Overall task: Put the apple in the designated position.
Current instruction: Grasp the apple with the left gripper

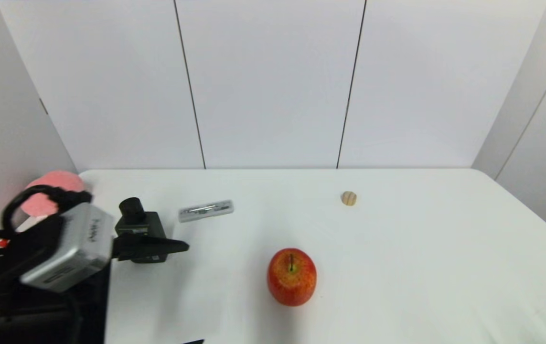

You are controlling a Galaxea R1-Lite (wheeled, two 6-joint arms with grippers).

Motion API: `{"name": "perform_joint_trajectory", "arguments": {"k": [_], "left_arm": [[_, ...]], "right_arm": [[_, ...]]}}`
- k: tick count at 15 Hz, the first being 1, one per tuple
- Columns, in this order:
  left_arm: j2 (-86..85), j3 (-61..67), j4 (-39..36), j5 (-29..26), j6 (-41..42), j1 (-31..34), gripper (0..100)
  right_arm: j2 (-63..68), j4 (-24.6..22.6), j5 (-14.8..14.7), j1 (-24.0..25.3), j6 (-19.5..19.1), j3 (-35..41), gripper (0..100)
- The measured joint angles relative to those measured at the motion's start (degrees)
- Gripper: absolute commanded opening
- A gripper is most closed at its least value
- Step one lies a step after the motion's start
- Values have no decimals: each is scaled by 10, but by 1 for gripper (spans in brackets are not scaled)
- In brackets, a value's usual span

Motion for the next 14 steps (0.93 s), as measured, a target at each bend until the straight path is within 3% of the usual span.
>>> {"name": "perform_joint_trajectory", "arguments": {"k": [5, 14], "left_arm": [[206, -98, -70, 11, 2, -55, 100], [317, -143, -74, 27, 2, -64, 100]], "right_arm": [[0, 0, 0, 0, 0, 0, 100], [0, 0, 0, 0, 0, 0, 100]]}}
